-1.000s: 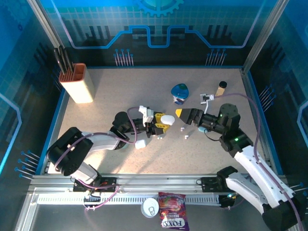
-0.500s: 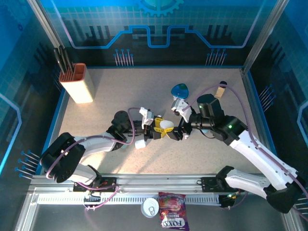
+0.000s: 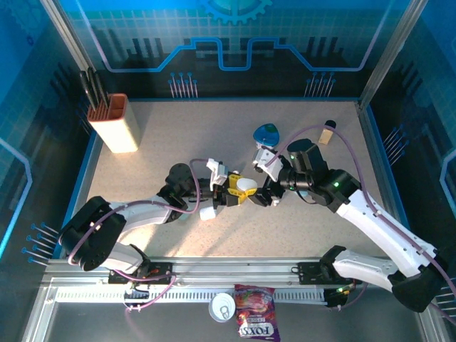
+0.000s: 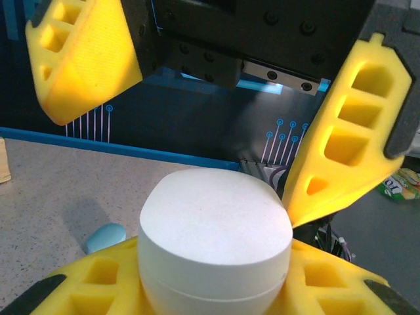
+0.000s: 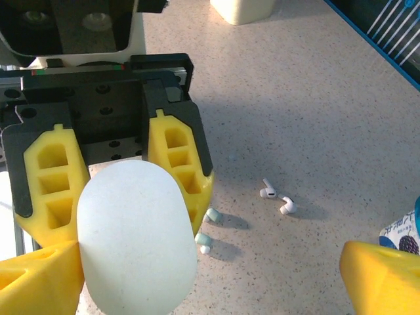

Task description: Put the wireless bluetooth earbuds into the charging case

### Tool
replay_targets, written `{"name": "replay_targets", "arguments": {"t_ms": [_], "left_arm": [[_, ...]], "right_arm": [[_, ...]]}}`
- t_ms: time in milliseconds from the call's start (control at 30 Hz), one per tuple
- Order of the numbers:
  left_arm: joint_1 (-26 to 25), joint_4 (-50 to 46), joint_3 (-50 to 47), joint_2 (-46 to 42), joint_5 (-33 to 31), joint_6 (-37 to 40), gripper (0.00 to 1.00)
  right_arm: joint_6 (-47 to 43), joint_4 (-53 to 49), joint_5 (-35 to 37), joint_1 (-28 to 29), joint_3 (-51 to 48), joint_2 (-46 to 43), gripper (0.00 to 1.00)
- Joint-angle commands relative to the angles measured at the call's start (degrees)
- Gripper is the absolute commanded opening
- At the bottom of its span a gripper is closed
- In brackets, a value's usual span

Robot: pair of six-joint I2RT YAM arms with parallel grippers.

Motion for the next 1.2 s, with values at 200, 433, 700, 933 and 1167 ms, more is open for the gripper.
{"name": "replay_targets", "arguments": {"t_ms": [200,433,700,933,1167], "left_arm": [[0.0,1.3,-0.7,-1.5,3.0,1.8,0.36],[0.1,1.6,-0.7,-1.2,2.0,1.9,0.36],[1.1,5.0,-1.4,-0.5,0.0,0.0,0.36],[1.8,8.1,-2.9,-0.8,-3.2,-0.4,0.36],[1.9,8.8,-3.2,-0.5,-3.3,0.2,0.36]], "right_arm": [[8.6,4.4,3.7,-6.5,1.7,-1.3,0.96],[5.9,6.0,-6.6,-6.9,-0.3,-5.2,0.98],[20.1,14.2,-3.7,-12.0,-8.4,-12.5,0.96],[41.4,9.7,4.6,-19.1,-15.7,-8.4,0.8],[42.4,5.9,2.6,-19.3,-17.0,4.3,0.81]]}}
